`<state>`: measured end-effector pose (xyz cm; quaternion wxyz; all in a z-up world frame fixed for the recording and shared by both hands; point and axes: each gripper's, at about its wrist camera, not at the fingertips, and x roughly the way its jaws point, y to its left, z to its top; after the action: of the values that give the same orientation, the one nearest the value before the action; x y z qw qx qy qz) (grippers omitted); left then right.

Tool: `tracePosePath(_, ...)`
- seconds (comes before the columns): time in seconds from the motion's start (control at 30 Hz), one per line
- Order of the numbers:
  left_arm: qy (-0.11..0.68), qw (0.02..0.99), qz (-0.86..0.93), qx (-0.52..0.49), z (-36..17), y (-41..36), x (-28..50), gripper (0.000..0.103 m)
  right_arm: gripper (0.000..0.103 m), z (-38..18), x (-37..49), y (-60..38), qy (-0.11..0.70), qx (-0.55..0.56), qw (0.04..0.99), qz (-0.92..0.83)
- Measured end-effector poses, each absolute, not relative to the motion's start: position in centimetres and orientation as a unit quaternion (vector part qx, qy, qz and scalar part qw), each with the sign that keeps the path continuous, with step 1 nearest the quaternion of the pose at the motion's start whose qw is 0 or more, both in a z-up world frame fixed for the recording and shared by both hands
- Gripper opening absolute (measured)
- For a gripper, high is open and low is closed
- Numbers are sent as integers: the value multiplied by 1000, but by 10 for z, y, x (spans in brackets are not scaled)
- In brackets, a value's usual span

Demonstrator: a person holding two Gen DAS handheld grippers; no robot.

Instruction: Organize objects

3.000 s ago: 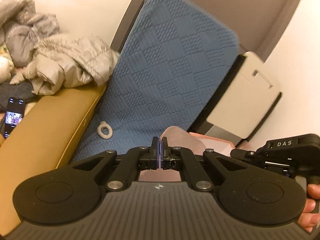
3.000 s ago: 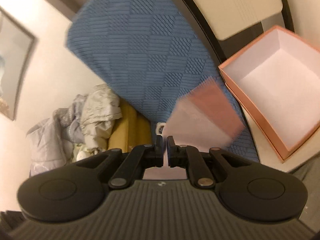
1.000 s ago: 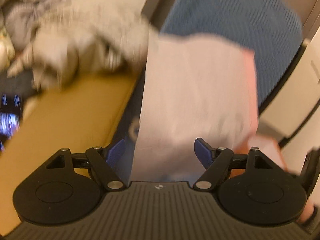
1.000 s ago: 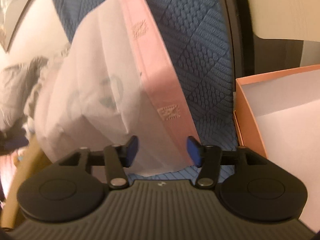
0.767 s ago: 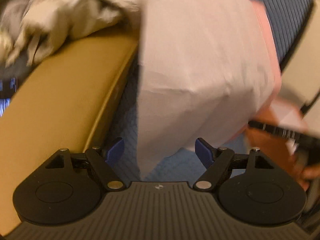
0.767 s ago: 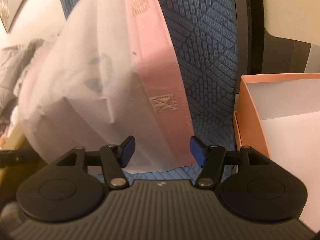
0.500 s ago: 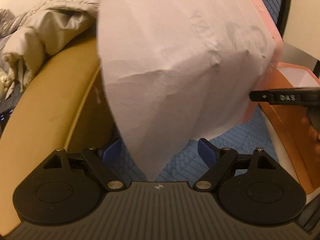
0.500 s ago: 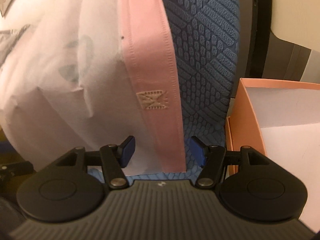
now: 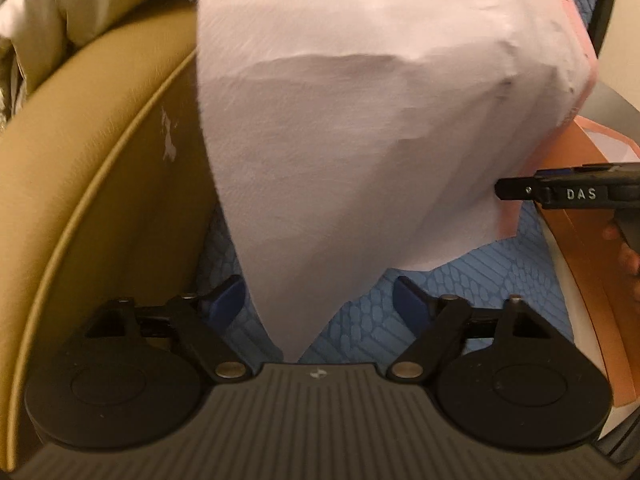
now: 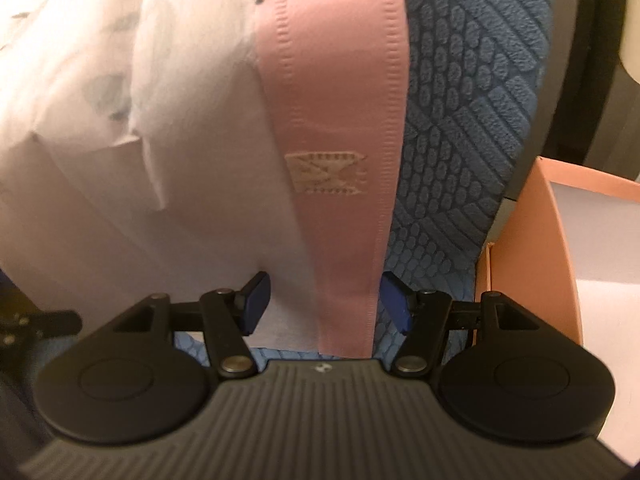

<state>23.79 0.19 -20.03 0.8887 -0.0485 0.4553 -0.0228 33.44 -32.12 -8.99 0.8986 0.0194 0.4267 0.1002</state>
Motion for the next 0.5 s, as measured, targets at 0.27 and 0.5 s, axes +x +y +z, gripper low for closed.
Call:
tracePosePath(0.27,458,883,-26,-97,-199,18,231,11,63,-84,334,-332,422,53,896,131)
tracePosePath(0.5,453,878,-50,-148,-180,28,205,4,20,-71,322,-334,417,60,897,135)
